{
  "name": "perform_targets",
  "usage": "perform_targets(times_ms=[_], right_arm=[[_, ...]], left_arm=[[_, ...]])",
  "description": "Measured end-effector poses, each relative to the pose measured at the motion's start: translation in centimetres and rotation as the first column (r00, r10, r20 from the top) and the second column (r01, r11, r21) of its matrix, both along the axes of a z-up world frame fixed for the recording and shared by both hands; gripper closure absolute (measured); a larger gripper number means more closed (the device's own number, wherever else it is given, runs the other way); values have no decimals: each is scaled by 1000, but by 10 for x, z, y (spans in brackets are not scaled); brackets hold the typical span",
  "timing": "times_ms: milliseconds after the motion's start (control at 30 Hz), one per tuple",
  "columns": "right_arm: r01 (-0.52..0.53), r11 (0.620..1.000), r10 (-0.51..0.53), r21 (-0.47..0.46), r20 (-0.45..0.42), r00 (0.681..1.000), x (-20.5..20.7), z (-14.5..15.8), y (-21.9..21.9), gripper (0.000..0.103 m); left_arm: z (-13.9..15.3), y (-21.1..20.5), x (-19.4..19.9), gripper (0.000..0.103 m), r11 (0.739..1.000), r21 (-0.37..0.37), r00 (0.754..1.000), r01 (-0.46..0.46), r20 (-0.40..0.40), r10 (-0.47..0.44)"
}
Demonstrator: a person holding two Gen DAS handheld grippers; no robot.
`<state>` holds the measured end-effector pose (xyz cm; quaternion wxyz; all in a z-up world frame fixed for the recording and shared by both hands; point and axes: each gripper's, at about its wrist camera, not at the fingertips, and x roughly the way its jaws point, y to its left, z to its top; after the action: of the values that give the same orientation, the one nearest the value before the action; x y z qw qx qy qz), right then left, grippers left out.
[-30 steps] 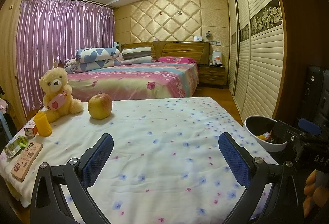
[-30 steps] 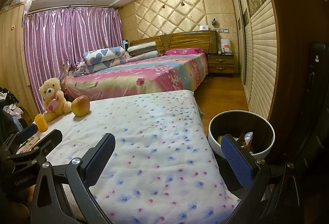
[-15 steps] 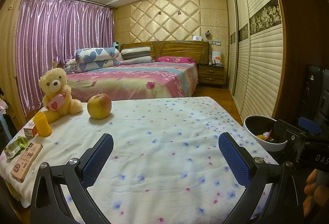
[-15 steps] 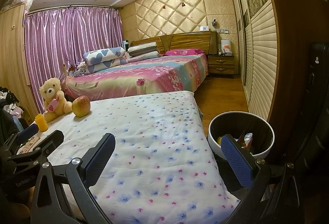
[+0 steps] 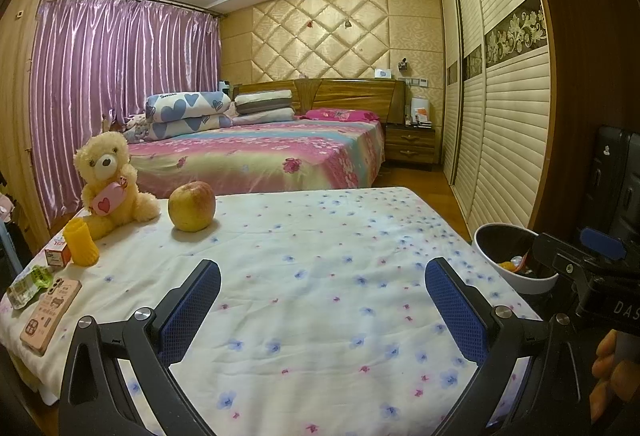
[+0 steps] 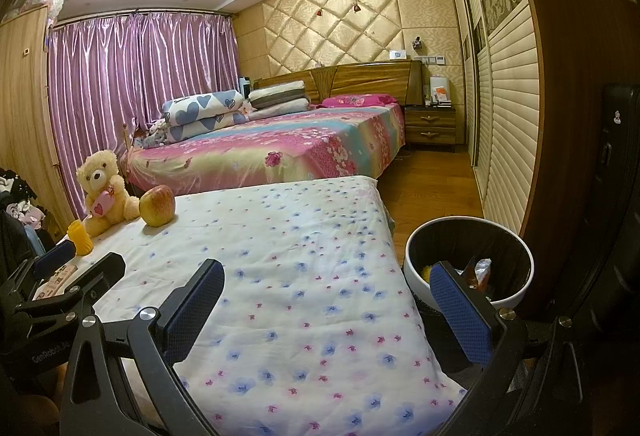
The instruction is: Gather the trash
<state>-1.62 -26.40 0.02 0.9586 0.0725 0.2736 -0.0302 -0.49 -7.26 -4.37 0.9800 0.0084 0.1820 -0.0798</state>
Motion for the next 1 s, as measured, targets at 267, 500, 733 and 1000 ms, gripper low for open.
perform_targets(times_ms=[267, 500, 733, 1000], right_arm=[[-1, 1000, 1, 0, -3, 1000, 0, 0, 0, 0], [-1, 1000, 1, 0, -4, 1000, 0, -1, 0, 0], [-6, 1000, 6, 1, -14, 1000, 1, -5, 1, 0], [-16, 1000, 16, 5, -38, 999, 7, -11, 2, 0]], left_arm=[[-1, 2, 2, 0, 1000, -2, 1000, 2, -3, -2], [-2, 3, 3, 0, 1000, -1, 1000, 5, -8, -5], [-3, 6, 4, 0, 1000, -5, 1000, 4, -10, -4], [-5, 9, 11, 0, 1000, -10, 999, 2, -33, -2]])
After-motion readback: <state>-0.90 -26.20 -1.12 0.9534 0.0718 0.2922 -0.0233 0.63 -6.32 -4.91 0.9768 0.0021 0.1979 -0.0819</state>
